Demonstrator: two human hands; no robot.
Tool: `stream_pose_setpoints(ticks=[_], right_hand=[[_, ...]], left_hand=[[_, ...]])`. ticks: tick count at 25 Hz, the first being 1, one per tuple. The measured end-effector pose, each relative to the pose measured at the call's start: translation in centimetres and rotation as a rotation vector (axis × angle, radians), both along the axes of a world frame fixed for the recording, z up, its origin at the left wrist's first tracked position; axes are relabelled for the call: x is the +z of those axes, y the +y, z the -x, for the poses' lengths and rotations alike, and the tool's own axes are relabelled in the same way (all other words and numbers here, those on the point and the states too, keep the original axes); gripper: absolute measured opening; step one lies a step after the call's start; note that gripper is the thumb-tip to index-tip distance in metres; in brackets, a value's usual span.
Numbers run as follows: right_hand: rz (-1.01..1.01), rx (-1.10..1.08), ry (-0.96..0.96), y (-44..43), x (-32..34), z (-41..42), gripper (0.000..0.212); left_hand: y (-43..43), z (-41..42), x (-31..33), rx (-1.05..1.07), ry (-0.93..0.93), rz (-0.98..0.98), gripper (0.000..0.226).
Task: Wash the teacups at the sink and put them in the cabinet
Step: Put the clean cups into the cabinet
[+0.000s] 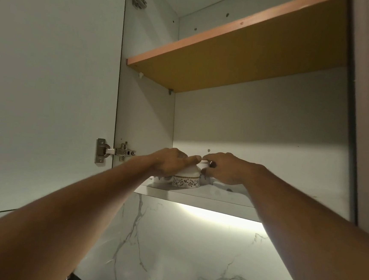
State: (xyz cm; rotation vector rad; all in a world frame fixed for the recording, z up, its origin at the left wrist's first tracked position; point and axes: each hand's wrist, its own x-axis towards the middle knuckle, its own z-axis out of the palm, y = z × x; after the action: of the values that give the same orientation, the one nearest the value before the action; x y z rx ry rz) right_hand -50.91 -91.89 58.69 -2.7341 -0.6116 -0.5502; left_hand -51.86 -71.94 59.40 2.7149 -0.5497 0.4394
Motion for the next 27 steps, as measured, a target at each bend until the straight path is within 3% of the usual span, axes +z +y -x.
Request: stream_pose_setpoints(ticks=[5, 7, 10, 12, 16, 19, 22, 27], right_hand=[[-0.068, -0.041, -0.011, 0.0, -0.1, 0.0, 0.058], [-0.097, -0.1, -0.128, 0.2, 0.0, 0.3, 0.053], [-0.133, -0.153, -0.488, 0.9, 0.7, 1.4, 0.035], [-0.192, -0.078, -0.696, 1.7, 1.4, 2.9, 0.03], [-0.3, 0.156, -0.885, 3.6, 0.7, 7.4, 0.028], [-0.286, 0.249, -0.917, 6.0, -3.6, 10.8, 0.029], [-0.23, 0.314, -0.856, 8.3, -10.3, 12.5, 0.032], [-0.176, 0.337, -0.484, 11.6, -23.1, 12.7, 0.032]], left_hand=[[0.1, 0.4, -0.3, -0.026, -0.06, 0.044, 0.094], [0.4, 0.7, -0.4, -0.049, -0.136, 0.103, 0.095], [1.7, 1.7, -0.9, -0.12, -0.392, 0.253, 0.074], [3.3, 3.0, -1.8, -0.117, -0.628, 0.322, 0.06], [6.1, 6.1, -5.0, 0.054, -0.932, 0.174, 0.026], [7.0, 9.3, -9.4, 0.07, -1.039, 0.013, 0.016], [7.5, 12.5, -14.3, 0.095, -0.98, -0.108, 0.016], [10.5, 16.2, -24.4, 0.172, -0.762, -0.234, 0.018]])
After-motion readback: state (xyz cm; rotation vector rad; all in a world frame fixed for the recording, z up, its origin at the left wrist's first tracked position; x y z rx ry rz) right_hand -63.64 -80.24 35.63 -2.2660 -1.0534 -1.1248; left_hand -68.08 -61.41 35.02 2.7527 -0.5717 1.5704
